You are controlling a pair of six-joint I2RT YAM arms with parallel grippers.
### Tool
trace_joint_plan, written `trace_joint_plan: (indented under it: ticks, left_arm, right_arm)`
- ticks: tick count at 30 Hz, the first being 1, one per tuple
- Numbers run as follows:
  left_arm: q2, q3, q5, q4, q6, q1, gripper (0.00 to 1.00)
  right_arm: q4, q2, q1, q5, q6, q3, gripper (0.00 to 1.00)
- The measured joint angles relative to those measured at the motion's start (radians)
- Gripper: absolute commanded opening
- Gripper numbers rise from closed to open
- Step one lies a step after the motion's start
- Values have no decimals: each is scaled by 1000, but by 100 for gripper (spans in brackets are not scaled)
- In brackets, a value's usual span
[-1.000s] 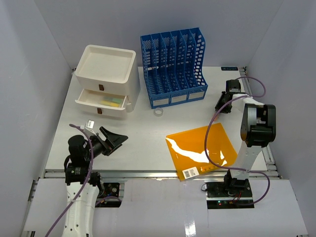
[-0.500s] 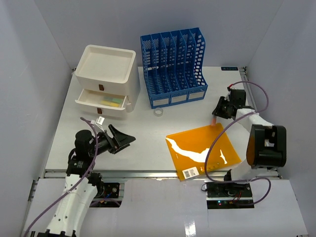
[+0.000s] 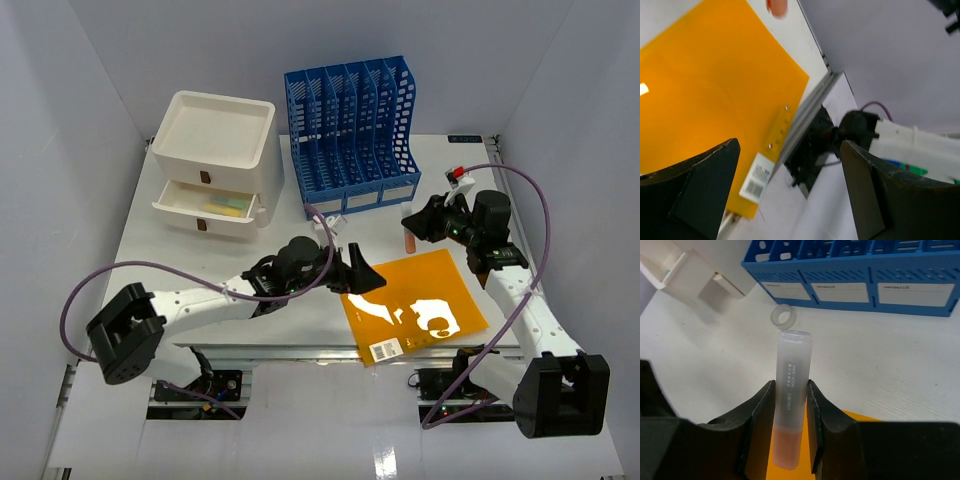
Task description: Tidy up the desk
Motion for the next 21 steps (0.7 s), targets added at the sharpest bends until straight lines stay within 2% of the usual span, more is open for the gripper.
trace_joint_plan:
  ticks: [5,8,14,21]
  left_arm:
    - [188,93,-132,123,10,0,89]
    - [273,156,-193,159,20,-5,84]
    - [373,248,-230,249,46,-18,78]
    - [405,281,-205,285,49,-27,55]
  right_arm:
    - [9,-71,0,-78,35,-32,8]
    - [19,-104,0,-114,67,-60,8]
    - [42,-112,2,-156,129,-100,8]
    - [75,-115,0,-163,157,-101,8]
